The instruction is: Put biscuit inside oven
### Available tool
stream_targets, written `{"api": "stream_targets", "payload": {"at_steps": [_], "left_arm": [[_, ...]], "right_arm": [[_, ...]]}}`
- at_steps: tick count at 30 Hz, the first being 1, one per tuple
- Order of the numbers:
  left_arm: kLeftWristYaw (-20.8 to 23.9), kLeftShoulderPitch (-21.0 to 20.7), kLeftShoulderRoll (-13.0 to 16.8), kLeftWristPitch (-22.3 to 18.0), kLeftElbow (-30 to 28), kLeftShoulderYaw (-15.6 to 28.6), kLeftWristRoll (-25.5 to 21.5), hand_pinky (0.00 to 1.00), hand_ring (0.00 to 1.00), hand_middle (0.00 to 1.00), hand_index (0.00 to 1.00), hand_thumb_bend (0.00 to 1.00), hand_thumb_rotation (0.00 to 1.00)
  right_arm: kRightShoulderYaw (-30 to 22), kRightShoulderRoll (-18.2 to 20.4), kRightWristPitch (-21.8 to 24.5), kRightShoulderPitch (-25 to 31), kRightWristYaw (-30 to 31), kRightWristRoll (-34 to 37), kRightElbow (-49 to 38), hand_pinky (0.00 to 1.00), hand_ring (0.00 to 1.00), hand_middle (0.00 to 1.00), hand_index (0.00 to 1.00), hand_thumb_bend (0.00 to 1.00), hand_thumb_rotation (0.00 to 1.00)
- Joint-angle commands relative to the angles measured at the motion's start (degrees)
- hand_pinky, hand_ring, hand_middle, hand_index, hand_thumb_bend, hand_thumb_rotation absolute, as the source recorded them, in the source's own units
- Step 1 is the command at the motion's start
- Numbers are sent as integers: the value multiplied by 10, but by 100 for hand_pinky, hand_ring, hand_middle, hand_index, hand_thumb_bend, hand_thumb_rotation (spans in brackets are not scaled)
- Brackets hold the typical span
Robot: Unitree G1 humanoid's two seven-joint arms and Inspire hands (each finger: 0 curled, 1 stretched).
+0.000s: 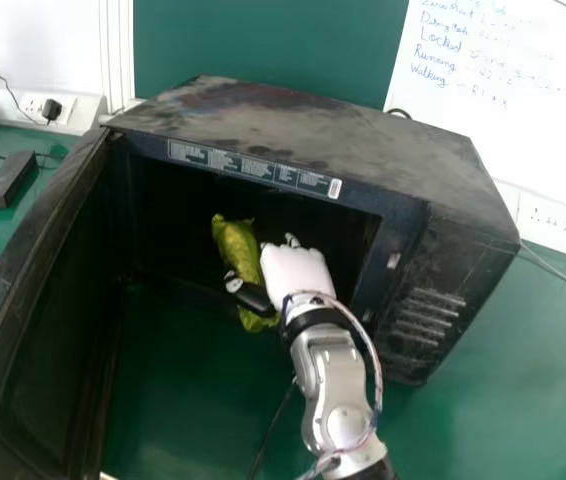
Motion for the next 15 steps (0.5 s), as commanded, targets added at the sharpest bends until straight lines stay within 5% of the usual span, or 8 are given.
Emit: {"api": "stream_targets", "payload": {"at_steps": [1,6,15], "left_arm": [[-2,23,-9,15,20,2,-2,78,82,84,82,76,57],[1,23,-9,18,20,3,-2,78,82,83,81,76,56],[2,27,-12,15,16,2,1,78,82,84,82,76,58]], "right_arm": [[9,-9,-5,-23,-35,15,22,47,46,45,51,53,0],[27,-29,-28,-47,-105,44,76,36,39,41,52,53,0],[54,-47,-59,-108,-199,90,201,37,42,41,51,53,0]]}}
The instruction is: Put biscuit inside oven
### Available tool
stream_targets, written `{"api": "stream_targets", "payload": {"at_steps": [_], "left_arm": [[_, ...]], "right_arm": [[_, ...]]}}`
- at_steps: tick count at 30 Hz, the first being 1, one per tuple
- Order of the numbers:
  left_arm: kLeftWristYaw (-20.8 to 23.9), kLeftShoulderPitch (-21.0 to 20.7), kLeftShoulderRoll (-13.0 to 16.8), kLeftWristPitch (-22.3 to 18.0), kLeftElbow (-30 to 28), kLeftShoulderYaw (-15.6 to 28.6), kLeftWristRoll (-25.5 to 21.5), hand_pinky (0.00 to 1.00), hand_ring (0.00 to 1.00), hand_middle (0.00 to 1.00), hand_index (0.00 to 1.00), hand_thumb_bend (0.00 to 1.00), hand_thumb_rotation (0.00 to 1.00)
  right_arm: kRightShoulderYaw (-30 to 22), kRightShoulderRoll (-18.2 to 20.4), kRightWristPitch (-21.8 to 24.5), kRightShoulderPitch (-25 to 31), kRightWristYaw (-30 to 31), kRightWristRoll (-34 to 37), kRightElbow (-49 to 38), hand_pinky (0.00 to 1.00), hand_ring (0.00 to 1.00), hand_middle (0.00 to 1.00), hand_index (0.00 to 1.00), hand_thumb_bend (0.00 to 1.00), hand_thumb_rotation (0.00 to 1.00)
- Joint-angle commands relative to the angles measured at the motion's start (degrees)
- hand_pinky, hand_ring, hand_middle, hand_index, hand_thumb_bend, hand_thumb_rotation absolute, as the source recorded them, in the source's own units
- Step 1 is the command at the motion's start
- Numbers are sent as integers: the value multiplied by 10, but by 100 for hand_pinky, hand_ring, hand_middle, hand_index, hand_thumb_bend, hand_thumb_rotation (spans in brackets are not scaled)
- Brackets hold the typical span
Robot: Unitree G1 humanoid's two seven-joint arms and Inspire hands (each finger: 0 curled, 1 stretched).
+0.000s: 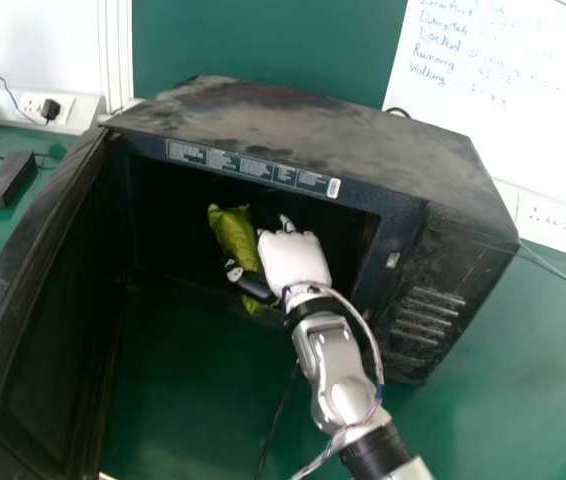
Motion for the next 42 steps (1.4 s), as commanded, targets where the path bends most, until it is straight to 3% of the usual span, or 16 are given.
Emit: {"api": "stream_targets", "payload": {"at_steps": [1,5,8,14,22,31,42], "left_arm": [[2,26,-12,15,17,1,0,78,82,84,82,77,57],[4,28,-13,10,16,-2,3,78,82,84,82,76,58],[6,29,-13,6,15,-3,5,78,82,84,81,76,58],[6,28,-13,10,17,-2,2,78,82,84,81,78,57],[7,28,-13,10,19,-1,2,78,82,84,81,79,56],[8,32,-16,9,12,-3,2,77,82,84,81,79,56],[12,33,-16,9,10,-4,5,77,82,84,82,80,56]], "right_arm": [[8,-5,-10,-28,-27,15,29,40,44,43,50,53,0],[16,-6,-18,-56,-61,41,89,51,52,52,47,53,0],[24,-7,-30,-76,-94,57,138,54,54,53,46,53,0],[42,-4,-52,-115,-150,84,231,50,50,51,47,53,0],[73,11,-63,-151,-190,104,302,37,41,42,51,53,0],[88,19,-68,-172,-200,131,339,44,46,46,50,53,0],[103,25,-48,-176,-212,140,343,41,44,45,51,53,0]]}}
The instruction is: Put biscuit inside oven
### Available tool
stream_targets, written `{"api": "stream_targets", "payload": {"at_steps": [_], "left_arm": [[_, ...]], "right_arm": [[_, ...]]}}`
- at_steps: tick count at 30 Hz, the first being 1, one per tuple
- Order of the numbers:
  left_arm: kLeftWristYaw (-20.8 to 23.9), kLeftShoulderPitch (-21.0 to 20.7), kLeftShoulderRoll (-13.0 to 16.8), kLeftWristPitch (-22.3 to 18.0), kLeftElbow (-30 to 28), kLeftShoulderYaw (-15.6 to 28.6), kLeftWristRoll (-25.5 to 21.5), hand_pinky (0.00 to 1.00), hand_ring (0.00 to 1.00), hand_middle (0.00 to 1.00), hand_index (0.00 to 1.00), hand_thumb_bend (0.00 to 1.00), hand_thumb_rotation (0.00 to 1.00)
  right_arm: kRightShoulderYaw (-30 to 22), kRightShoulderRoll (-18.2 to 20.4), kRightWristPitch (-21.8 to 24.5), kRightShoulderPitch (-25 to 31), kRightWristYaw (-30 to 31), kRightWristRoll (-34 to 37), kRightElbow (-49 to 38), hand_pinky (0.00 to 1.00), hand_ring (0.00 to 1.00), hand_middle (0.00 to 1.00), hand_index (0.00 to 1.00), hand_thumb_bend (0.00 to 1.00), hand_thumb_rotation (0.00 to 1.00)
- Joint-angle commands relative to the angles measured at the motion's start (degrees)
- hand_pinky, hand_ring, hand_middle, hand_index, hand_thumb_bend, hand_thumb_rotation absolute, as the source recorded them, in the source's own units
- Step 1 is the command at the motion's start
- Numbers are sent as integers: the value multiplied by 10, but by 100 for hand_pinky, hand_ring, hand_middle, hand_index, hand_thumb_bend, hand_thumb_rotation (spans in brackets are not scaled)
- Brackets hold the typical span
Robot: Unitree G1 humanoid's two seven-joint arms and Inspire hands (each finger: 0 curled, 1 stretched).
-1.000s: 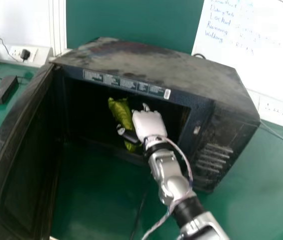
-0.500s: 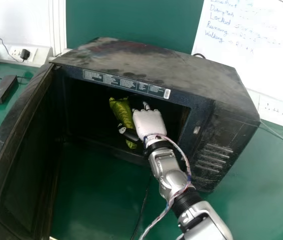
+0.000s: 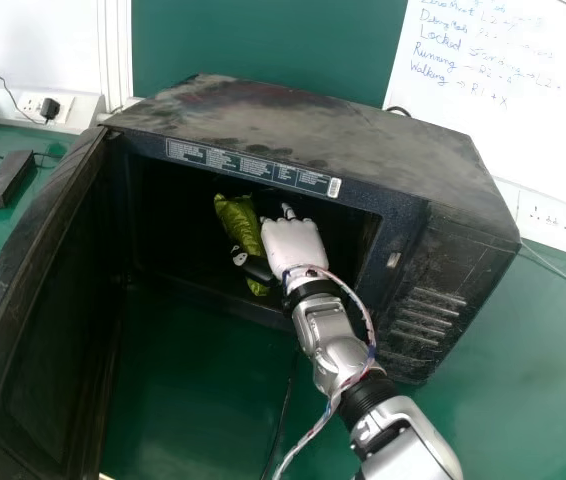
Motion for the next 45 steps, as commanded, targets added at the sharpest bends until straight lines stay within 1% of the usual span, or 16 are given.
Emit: {"api": "stream_targets", "payload": {"at_steps": [1,3,4,5,6,7,10,14,16,19,24,29,35,40,42,45], "left_arm": [[5,29,-14,14,16,-4,5,77,82,84,82,80,56],[4,29,-14,16,15,-3,3,77,82,83,81,80,56],[4,28,-14,18,15,-2,2,77,82,83,81,80,56],[2,28,-13,18,16,-2,2,78,82,83,81,79,56],[1,27,-13,18,17,-3,2,78,82,83,81,79,56],[1,27,-12,17,18,-3,2,78,82,84,81,79,56],[2,26,-11,16,19,-3,4,77,82,84,82,79,56],[-2,25,-10,14,22,-2,2,77,82,84,82,77,56],[-3,24,-9,15,24,-1,2,77,82,84,82,78,57],[-4,23,-9,17,26,-1,2,77,82,84,82,79,57],[-7,23,-9,15,26,0,0,77,82,83,82,77,57],[-7,22,-9,17,27,0,0,78,82,84,81,76,57],[-5,21,-9,16,28,0,2,78,82,84,82,78,57],[-4,21,-8,14,27,-2,3,78,82,84,82,76,57],[-5,22,-8,16,26,-1,2,78,82,84,82,77,58],[-6,21,-8,15,28,-1,1,78,82,84,82,77,57]], "right_arm": [[9,7,20,-19,-5,-2,2,40,44,44,52,53,0],[15,9,42,-20,13,-4,-2,41,47,44,53,53,0],[17,10,50,-18,19,-4,-6,44,50,51,51,53,7],[19,10,57,-17,25,-4,-11,49,54,59,62,71,19],[22,10,64,-16,30,-5,-15,52,58,64,66,78,27],[24,11,71,-14,35,-5,-19,59,67,73,72,84,36],[23,14,91,-8,54,2,-35,70,79,84,80,90,45],[22,14,109,3,75,6,-60,75,83,86,85,92,50],[22,14,118,11,82,7,-74,76,84,87,86,92,51],[20,13,129,23,91,8,-97,78,85,88,87,94,53],[17,2,141,49,100,6,-150,77,85,88,87,94,55],[14,-10,160,81,120,0,-219,78,85,89,88,94,60],[10,-20,183,125,142,-7,-305,78,85,89,88,94,63],[3,-24,201,165,166,-10,-382,79,86,90,89,92,61],[1,-25,208,182,174,-14,-414,78,86,90,89,92,61],[-4,-26,220,207,192,-19,-460,80,88,91,89,90,61]]}}
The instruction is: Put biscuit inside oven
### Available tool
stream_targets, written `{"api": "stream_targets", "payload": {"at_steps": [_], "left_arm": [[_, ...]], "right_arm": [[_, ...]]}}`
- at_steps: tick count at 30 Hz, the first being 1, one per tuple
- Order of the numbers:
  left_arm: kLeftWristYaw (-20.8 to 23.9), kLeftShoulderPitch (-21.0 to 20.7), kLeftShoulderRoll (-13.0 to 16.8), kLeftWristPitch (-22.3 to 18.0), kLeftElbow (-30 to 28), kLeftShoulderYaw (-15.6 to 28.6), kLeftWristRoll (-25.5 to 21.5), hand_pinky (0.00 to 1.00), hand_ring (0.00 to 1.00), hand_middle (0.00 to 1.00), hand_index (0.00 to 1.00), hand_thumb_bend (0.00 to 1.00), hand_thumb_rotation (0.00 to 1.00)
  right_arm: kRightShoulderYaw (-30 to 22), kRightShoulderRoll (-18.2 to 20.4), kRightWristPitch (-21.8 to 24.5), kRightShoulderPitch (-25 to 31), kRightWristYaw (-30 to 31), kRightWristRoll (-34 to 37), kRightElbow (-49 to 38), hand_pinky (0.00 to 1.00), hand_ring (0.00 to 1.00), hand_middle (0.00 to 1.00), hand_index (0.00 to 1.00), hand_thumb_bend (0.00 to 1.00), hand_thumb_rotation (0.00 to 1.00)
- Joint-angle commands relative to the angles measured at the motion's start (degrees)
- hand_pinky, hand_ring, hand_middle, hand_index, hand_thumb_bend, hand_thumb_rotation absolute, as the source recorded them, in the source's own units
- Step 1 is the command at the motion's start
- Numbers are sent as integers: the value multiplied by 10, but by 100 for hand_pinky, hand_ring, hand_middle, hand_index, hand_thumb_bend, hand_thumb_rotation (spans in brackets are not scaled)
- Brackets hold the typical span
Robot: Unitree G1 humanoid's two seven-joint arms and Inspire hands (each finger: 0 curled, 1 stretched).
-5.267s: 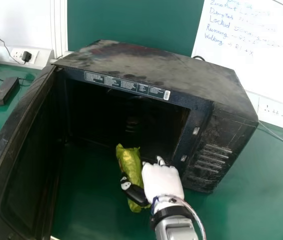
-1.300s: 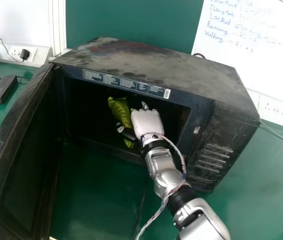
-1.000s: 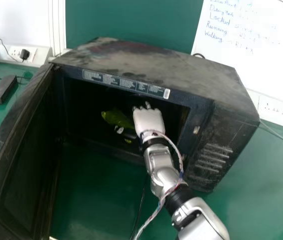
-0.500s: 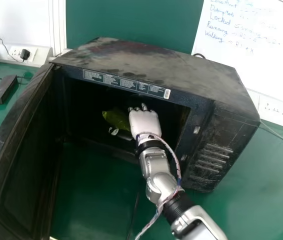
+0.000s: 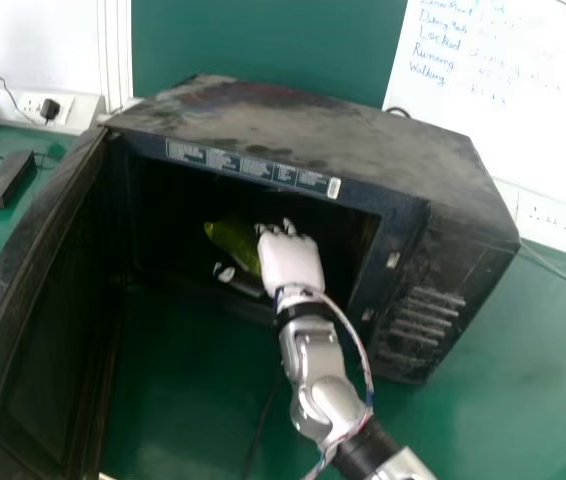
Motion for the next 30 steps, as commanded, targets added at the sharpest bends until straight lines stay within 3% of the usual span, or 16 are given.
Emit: {"api": "stream_targets", "payload": {"at_steps": [1,8,15,23,30], "left_arm": [[1,24,-10,15,21,-1,2,78,82,84,82,76,57],[0,24,-11,13,21,-1,2,78,82,84,82,76,57],[-1,24,-11,14,20,-1,2,78,82,84,82,77,57],[2,25,-13,16,16,-2,3,78,82,84,82,78,58],[2,26,-14,18,14,-3,2,79,83,84,81,77,57]], "right_arm": [[-7,-3,11,22,16,-10,-36,81,89,91,90,90,62],[-10,-11,29,75,51,-47,-131,80,89,91,90,92,61],[-22,-30,20,130,82,-83,-225,80,88,90,89,93,61],[-68,-67,-51,226,78,-73,-353,77,86,88,87,90,59],[-122,-86,-109,326,86,-47,-454,74,85,88,86,87,64]]}}
